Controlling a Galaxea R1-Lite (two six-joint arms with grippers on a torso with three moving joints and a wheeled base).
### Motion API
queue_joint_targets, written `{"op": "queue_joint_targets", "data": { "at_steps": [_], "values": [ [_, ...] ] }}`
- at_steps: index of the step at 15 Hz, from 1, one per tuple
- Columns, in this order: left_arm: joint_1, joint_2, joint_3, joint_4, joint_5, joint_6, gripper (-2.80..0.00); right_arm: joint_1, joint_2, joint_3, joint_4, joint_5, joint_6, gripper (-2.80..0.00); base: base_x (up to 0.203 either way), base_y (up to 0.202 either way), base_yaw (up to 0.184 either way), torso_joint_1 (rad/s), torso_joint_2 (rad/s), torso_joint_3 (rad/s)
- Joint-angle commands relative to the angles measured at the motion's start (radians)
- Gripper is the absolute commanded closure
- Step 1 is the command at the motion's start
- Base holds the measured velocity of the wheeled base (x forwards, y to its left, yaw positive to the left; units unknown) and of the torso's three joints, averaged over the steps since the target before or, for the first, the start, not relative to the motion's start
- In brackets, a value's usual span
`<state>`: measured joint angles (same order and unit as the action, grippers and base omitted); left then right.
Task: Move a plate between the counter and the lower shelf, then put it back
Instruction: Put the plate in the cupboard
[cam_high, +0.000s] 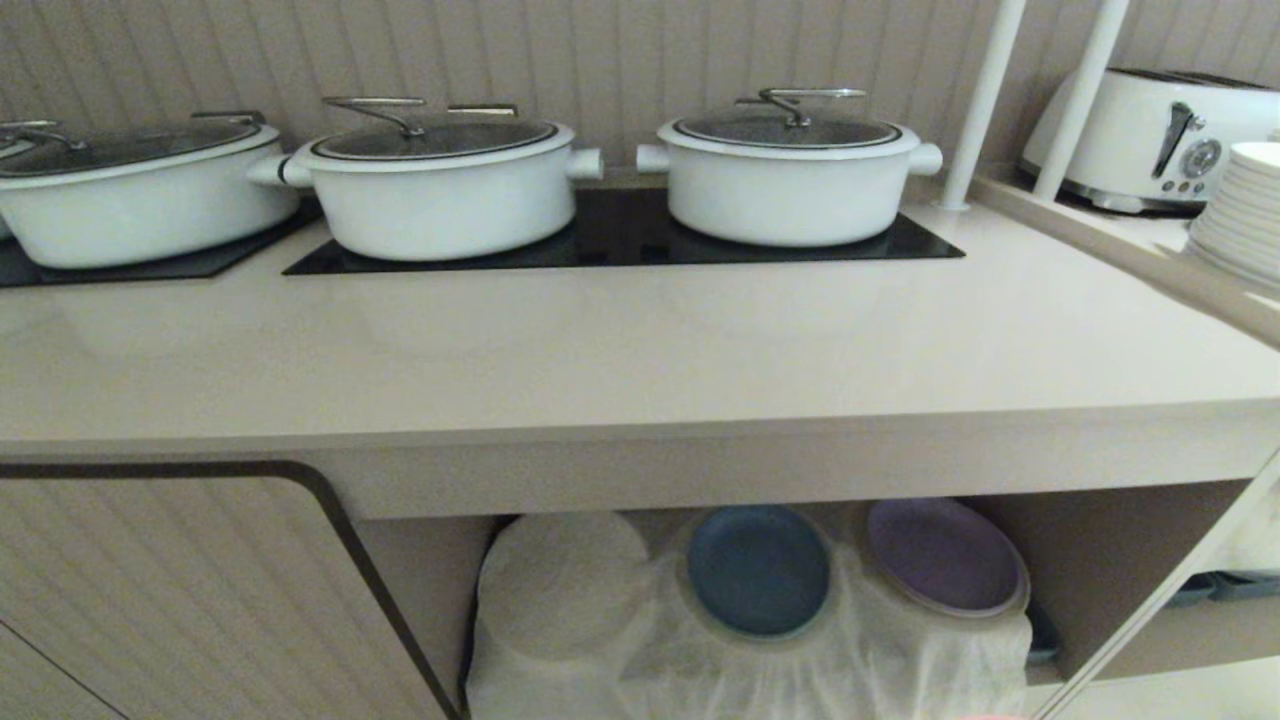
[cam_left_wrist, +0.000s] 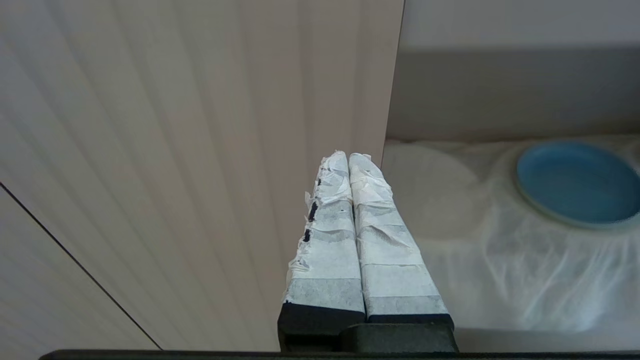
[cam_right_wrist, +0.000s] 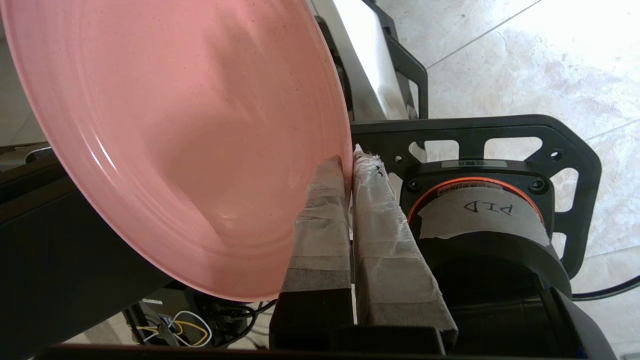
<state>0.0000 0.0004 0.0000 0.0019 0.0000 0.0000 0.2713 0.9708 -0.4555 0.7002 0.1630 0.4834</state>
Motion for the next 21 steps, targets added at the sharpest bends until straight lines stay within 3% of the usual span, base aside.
{"op": "queue_joint_targets", "data": {
  "at_steps": [1,15,21],
  "values": [
    [0.000,0.000,0.000,0.000,0.000,0.000,0.00,0.001,-0.001,0.000,0.004,0.001,0.003,0.00,0.000,0.000,0.000,-0.243,0.50,0.237],
    [0.000,0.000,0.000,0.000,0.000,0.000,0.00,0.002,0.002,0.001,0.004,0.006,0.004,0.00,0.000,0.000,0.000,-0.244,0.44,0.203],
    [0.000,0.000,0.000,0.000,0.000,0.000,0.00,0.000,0.000,-0.011,0.005,0.004,0.006,0.00,0.000,0.000,0.000,-0.061,0.19,0.068]
  ]
}}
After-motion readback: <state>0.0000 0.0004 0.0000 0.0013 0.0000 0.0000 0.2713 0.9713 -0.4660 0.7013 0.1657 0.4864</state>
